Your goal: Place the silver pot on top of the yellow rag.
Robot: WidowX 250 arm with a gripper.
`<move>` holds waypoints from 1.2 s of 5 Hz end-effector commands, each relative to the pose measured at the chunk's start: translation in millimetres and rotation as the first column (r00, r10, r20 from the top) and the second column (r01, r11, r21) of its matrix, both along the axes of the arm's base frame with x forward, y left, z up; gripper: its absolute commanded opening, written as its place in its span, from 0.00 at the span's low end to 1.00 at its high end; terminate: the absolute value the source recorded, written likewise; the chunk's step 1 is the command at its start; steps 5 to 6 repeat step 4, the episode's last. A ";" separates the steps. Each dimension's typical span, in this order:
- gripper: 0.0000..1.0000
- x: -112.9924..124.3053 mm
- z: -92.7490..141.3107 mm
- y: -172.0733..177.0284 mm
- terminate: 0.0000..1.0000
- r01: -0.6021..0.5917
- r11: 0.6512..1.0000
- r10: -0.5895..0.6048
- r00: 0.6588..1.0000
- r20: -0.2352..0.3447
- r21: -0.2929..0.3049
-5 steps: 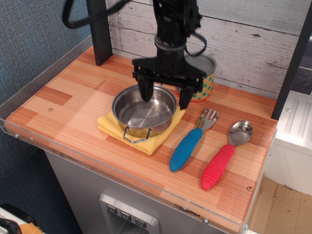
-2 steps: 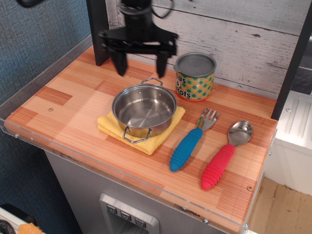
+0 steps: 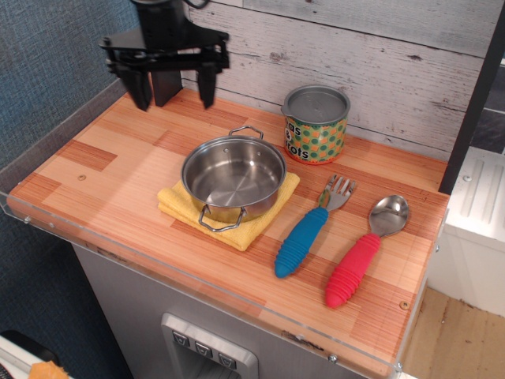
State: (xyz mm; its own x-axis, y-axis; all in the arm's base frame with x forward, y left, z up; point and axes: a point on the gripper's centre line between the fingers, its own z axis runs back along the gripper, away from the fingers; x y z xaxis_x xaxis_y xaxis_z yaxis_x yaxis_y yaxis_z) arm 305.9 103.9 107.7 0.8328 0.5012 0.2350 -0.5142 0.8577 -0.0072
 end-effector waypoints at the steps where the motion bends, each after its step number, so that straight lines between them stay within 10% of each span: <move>1: 1.00 -16.0 9.5 46.7 0.00 -0.145 0.989 0.144 0.989 0.029 0.034; 3: 1.00 -28.0 -6.8 76.1 0.00 -0.201 0.977 0.202 0.979 -0.001 0.070; 4: 1.00 -31.8 -14.5 84.7 1.00 -0.219 0.974 0.220 0.975 -0.007 0.050; 6: 1.00 -31.8 -14.5 84.7 1.00 -0.219 0.974 0.220 0.975 -0.007 0.050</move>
